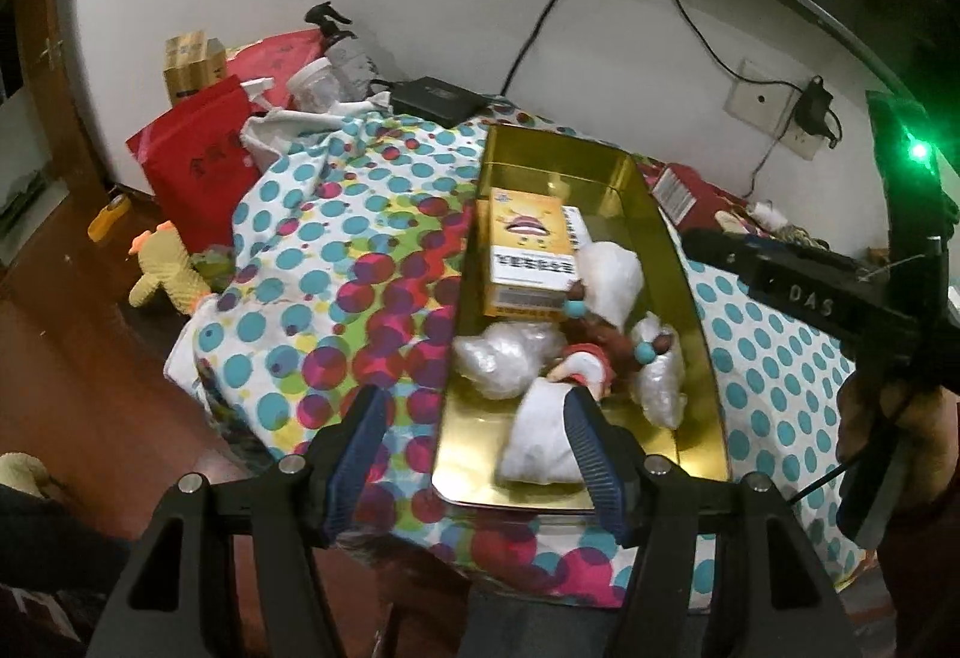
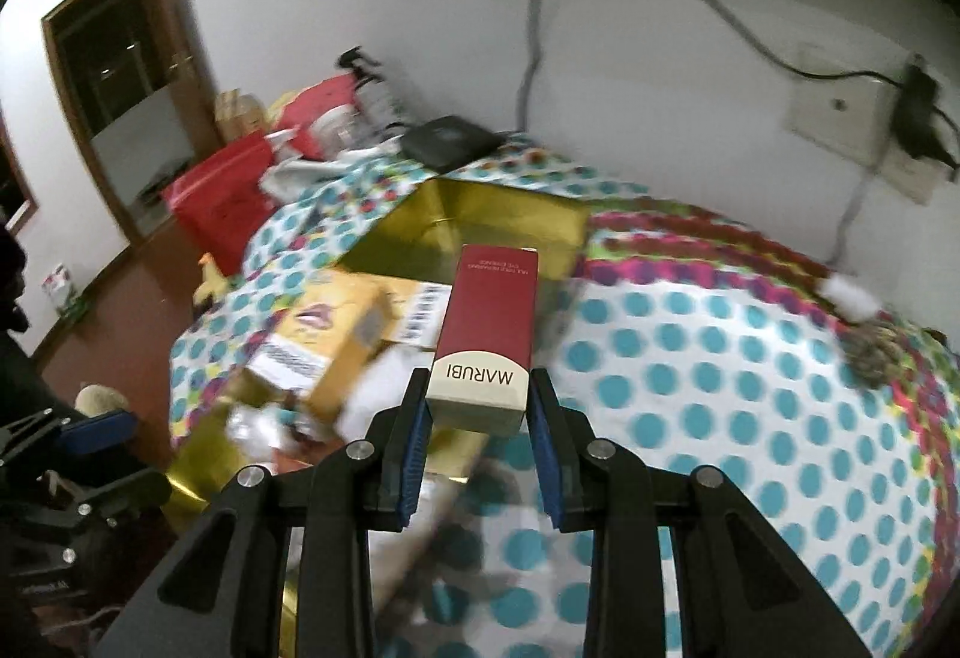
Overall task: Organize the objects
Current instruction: 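Carry the red MARUBI box into the gold tray and release it with the right gripper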
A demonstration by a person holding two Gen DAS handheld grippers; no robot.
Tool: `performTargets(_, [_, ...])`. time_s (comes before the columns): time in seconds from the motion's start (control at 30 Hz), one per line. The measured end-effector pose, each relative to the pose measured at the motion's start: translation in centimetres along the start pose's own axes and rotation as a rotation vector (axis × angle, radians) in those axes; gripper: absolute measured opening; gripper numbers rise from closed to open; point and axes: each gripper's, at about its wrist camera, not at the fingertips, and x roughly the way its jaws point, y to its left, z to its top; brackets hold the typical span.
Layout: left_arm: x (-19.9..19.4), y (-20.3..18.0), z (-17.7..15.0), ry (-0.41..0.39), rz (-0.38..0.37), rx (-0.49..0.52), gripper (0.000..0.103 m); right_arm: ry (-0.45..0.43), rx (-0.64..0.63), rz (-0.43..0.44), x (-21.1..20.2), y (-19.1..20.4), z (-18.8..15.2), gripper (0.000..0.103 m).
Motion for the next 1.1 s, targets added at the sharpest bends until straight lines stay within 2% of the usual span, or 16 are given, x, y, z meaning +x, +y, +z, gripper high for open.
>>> performTargets(0.33, [0.6,2.3,-0.6,0.022,-0.010,-0.058,0.063,0.065,-0.060,0.053,2.0,4.0,-0.1,0.029])
performTargets(0.53, [0.9,2.7,-0.7,0.029,-0.011,-0.075,0.063,0.090,-0.052,0.070,2.8,4.2,-0.3,0.031])
performTargets(0.6, [0.9,2.7,-0.7,0.028,-0.012,-0.073,0.063,0.099,-0.047,0.069,3.0,4.1,-0.5,0.036])
performTargets(0.8, [1.2,1.8,-0.3,0.035,-0.009,-0.054,0.063,0.040,-0.028,0.080,1.0,2.7,-0.9,0.044])
performTargets(0.87, [1.2,1.1,-0.1,0.030,-0.011,-0.038,0.063,0.018,-0.022,0.054,0.1,1.7,-1.2,0.057])
performTargets(0.97, [1.2,0.0,0.2,0.023,-0.011,-0.011,0.063,-0.023,0.000,-0.006,-1.4,-1.0,-1.8,0.059])
performTargets(1.1, [1.7,-1.8,0.6,0.025,-0.017,0.022,0.063,-0.060,0.090,-0.148,-2.8,-7.3,-3.1,0.060])
